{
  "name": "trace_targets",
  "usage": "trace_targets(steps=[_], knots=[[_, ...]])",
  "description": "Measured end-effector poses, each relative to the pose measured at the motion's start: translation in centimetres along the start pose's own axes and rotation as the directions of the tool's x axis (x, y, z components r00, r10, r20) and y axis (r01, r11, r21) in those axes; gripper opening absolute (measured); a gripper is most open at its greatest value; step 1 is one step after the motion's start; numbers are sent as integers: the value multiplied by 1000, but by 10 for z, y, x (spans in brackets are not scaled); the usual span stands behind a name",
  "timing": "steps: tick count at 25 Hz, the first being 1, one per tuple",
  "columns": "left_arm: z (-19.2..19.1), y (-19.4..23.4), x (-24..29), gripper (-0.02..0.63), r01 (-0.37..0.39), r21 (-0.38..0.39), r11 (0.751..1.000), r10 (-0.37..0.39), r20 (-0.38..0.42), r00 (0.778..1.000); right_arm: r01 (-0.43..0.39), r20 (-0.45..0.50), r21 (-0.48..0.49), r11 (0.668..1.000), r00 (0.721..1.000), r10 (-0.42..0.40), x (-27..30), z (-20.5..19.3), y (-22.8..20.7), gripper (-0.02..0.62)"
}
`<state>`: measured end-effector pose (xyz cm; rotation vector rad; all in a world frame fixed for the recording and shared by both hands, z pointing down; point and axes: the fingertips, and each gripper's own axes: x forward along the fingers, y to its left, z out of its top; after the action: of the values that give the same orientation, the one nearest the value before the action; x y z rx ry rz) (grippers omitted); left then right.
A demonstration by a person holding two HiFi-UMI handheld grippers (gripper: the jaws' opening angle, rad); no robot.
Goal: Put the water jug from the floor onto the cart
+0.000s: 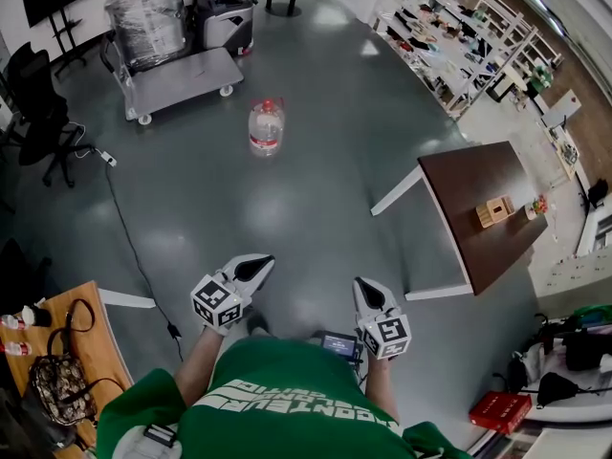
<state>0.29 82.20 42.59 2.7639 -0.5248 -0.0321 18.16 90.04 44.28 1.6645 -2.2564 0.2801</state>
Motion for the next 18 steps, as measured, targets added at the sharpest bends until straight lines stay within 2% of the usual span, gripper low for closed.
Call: trace_targets(steps=[10, 18], knots=[[-6, 10, -16, 11, -9, -28, 1000, 9, 1, 1000, -15, -27, 7, 1000, 1000, 15, 6, -4, 17, -8], [-8, 25, -30, 12, -52, -39, 998, 53, 6, 999, -86, -31, -12, 996, 996, 86, 38, 1, 32, -7]])
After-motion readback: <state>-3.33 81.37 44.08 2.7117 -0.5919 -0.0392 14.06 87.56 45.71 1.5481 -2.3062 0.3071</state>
